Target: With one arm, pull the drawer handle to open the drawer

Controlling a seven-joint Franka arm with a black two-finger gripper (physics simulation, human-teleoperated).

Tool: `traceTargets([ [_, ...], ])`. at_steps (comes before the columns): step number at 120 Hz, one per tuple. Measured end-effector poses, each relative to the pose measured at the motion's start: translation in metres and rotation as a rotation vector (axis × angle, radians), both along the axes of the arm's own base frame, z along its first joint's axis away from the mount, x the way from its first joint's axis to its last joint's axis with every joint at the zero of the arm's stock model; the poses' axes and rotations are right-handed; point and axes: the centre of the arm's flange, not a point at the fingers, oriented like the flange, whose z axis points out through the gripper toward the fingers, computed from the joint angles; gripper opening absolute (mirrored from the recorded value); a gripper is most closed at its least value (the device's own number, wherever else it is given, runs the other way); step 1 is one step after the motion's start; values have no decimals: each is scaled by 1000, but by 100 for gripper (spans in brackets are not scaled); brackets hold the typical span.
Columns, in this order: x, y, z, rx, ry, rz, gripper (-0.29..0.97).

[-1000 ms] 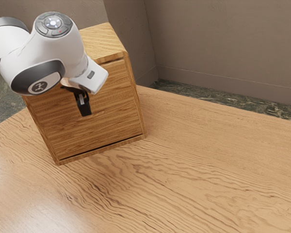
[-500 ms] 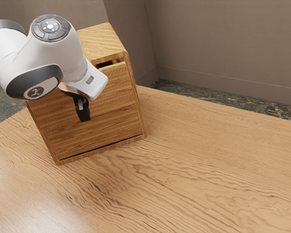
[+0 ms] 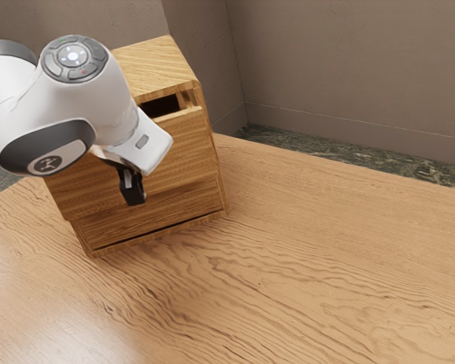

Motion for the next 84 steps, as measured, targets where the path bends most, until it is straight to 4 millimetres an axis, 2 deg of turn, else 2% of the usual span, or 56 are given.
traceTargets([
  [17, -7, -10, -2, -5, 2, -14, 69],
  [29, -17, -19, 1, -3, -6, -26, 64],
  [55, -26, -31, -2, -12, -3, -37, 70],
  [84, -39, -50, -2, -17, -6, -53, 67],
])
